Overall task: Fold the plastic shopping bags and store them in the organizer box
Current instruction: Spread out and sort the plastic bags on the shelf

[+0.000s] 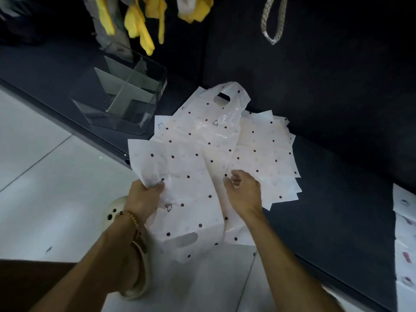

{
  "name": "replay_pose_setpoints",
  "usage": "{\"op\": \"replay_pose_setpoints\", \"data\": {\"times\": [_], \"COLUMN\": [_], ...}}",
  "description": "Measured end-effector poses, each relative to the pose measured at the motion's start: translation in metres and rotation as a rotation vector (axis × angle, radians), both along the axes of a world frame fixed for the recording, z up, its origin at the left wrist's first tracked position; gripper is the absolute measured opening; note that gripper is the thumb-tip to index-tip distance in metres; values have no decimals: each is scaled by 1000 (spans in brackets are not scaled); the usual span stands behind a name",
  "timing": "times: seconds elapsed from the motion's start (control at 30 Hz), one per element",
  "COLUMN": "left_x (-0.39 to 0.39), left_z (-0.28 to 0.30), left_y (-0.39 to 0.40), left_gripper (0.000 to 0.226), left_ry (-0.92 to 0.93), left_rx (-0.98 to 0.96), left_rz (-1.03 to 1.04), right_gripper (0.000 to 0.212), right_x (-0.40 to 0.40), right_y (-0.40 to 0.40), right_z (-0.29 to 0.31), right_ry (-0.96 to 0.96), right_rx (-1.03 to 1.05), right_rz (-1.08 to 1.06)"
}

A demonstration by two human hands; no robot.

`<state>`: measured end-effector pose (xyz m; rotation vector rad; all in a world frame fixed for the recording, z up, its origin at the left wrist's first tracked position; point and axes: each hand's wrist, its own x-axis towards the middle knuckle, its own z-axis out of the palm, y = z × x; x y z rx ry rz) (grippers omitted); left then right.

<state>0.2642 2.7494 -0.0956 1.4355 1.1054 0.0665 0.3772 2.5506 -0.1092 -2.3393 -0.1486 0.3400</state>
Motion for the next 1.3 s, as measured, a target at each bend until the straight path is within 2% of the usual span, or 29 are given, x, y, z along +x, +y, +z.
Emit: {"op": "replay_pose_setpoints", "data": {"times": [0.1,0.23,0.3,0.37,0.4,0.43,0.47,0.53,0.6,0.67,0.8,0.83,0.9,1.0,1.1,1.13,1.17,1.23,1.3], "left_x": [-6,-2,3,7,8,8,7,4,3,2,7,9,13,17,11,8,5,3,0], "left_z": [0,-8,-11,-12,-12,-12,-11,-7,0,7,16,17,19,23,19,19,20,22,20], "left_y": [13,23,25,26,28,29,30,31,29,25,9,4,-8,-21,-16,-13,-13,-11,0], "left_gripper": [23,23,22,19,16,13,11,7,4,7,20,19,21,51,85,87,78,38,19], "left_ry": [-19,-38,-49,-54,-56,-57,-55,-41,-23,-22,-19,-21,-58,-188,-304,-319,-301,-160,-50], "left_rx": [16,12,-5,-14,-11,-8,-7,-19,-36,-71,-146,-186,-315,-554,-746,-764,-718,-428,-183], "left_rz": [13,47,76,86,84,84,86,85,70,68,13,21,71,89,5,-4,-23,-60,-34], "right_gripper": [63,71,63,35,14,9,23,27,21,14,17,21,22,21,23,23,21,24,26], "right_x": [34,77,91,99,101,102,102,101,98,91,62,50,28,-3,-21,-23,-24,-24,-18], "right_y": [31,67,74,73,70,67,64,54,37,15,-31,-39,-51,-60,-53,-49,-45,-36,-28], "right_z": [-6,-14,-18,-21,-20,-17,-11,8,29,47,65,66,59,44,36,33,31,25,20], "right_ry": [84,104,171,176,138,89,49,39,133,239,495,556,591,478,398,372,362,385,372], "right_rx": [71,11,-28,-8,57,152,258,476,671,776,1046,1033,802,413,196,141,103,68,113], "right_rz": [-132,-255,-279,-296,-324,-355,-400,-489,-521,-471,-440,-408,-242,44,145,180,210,269,247]}}
